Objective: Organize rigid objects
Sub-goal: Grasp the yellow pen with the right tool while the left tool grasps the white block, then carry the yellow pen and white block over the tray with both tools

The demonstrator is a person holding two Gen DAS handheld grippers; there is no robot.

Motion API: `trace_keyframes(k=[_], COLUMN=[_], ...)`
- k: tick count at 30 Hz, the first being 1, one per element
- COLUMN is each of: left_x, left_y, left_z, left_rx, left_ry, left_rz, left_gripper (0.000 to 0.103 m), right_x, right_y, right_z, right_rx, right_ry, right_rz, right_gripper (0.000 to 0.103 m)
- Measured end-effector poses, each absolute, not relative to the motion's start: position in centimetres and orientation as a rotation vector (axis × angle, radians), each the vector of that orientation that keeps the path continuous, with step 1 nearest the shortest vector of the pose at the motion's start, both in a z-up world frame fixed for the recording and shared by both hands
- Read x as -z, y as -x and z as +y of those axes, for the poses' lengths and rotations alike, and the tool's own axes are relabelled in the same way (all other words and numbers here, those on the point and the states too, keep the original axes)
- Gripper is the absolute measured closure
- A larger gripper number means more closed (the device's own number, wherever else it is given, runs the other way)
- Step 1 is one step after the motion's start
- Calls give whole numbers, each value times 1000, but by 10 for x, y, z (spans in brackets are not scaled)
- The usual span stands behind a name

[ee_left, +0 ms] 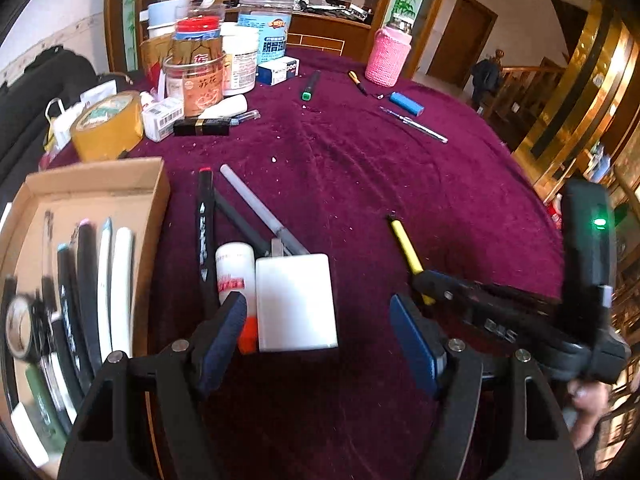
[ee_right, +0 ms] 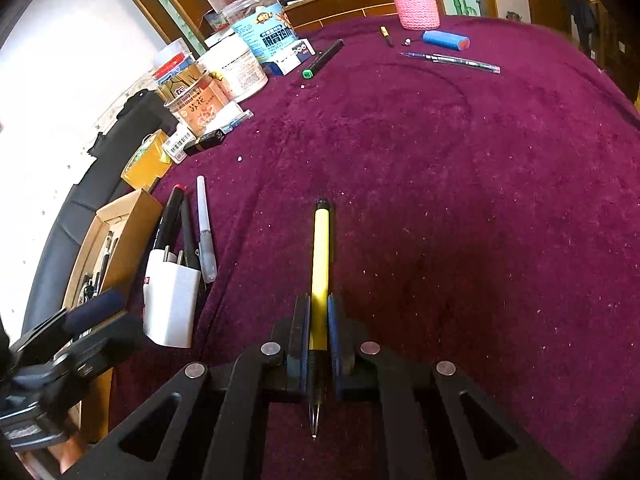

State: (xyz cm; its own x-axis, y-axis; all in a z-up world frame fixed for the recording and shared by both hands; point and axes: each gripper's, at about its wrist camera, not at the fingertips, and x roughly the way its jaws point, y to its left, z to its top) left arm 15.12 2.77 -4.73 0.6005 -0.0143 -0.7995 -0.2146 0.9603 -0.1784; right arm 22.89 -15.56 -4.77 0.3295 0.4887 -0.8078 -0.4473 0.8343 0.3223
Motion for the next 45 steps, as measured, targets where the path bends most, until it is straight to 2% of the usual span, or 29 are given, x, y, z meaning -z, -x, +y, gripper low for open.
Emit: trace_keyframes(k=[6, 8, 10, 18, 29, 37, 45], left_x=[61, 61, 63, 78, 71, 33, 19], left_y=[-166, -166, -167, -173, -138, -85, -43], left_z=[28, 26, 23, 28, 23, 23, 74], left_rx=[-125, -150, -182, -150, -141, -109, -143], left_ry=[262, 244, 190, 223, 316, 364, 455], left_rz=[967, 963, 970, 1023, 981, 840, 808], left_gripper=[34, 40, 57, 57, 58, 58, 58], right_x=[48, 49, 49, 50, 48, 35, 17], right_y=[-229, -229, -229, -228, -225, -214, -188], right_z=[-157, -158, -158, -156, -153, -150, -131], right_rx=[-614, -614, -614, -609, -623, -723, -839], right_ry=[-54, -50, -52, -40, -9, -37, -63], right_rz=[1078, 1076, 1076, 1066, 1047, 967, 933], right_gripper=[95, 95, 95, 95, 96, 96, 95])
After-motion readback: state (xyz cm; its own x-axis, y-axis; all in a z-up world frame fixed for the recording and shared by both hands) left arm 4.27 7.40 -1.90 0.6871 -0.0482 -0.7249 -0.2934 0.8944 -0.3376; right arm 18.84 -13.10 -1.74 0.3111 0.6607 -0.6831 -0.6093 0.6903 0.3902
